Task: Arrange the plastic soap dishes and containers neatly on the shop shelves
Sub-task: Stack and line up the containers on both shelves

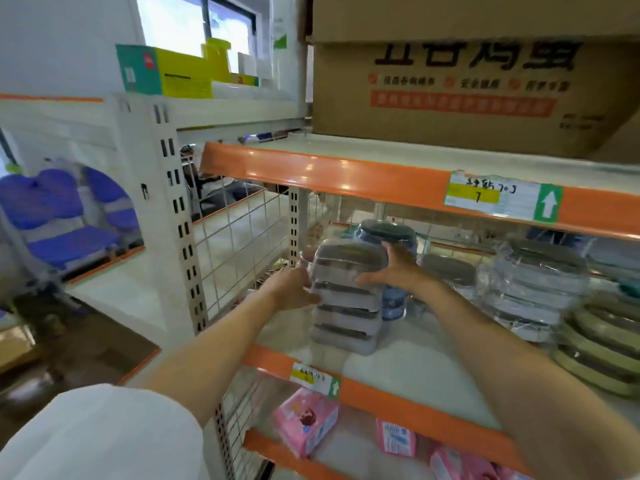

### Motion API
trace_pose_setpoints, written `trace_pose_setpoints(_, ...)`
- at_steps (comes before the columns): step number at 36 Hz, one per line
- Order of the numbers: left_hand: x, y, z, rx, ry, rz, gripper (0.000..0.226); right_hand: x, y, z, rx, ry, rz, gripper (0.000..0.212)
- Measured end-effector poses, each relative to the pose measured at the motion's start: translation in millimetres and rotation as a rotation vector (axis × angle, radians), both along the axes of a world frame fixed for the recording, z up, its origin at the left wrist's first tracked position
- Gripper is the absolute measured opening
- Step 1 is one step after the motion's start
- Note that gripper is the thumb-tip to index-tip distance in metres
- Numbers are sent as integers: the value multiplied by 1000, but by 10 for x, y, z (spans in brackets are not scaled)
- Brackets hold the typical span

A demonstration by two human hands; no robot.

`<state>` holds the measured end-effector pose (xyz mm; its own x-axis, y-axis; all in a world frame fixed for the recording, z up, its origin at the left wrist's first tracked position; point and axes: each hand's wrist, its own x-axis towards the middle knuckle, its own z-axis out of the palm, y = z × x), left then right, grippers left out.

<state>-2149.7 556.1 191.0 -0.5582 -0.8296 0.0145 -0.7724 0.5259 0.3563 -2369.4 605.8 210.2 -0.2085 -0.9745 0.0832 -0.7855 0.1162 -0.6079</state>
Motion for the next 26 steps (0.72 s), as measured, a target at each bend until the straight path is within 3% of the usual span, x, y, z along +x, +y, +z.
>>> trace_pose_setpoints(4,-6,-101,-33,16,16,-33,42,-71,18,-8,-44,-97,-55,104)
trace_pose_setpoints(11,-126,-149,-112,12,143,-121,95,-202,367,81,-63,-167,-198,69)
trace_pose_setpoints(14,-258,-381,-306,8,182,-69,123,-206,563,66,-42,-186,-277,80)
trace_pose_setpoints(18,-352,-301,-237,14,181,-121,110,-157,816,-50,-36,-239,-302,94)
trace_pose_setpoints(22,-366,-345,-259,30,145,-127,116,-117,1028,-193,-23,-276,-375,83)
trace_pose_setpoints(26,-333,-372,-268,53,44,-91,151,-111,1197,-218,-15,-275,-416,82)
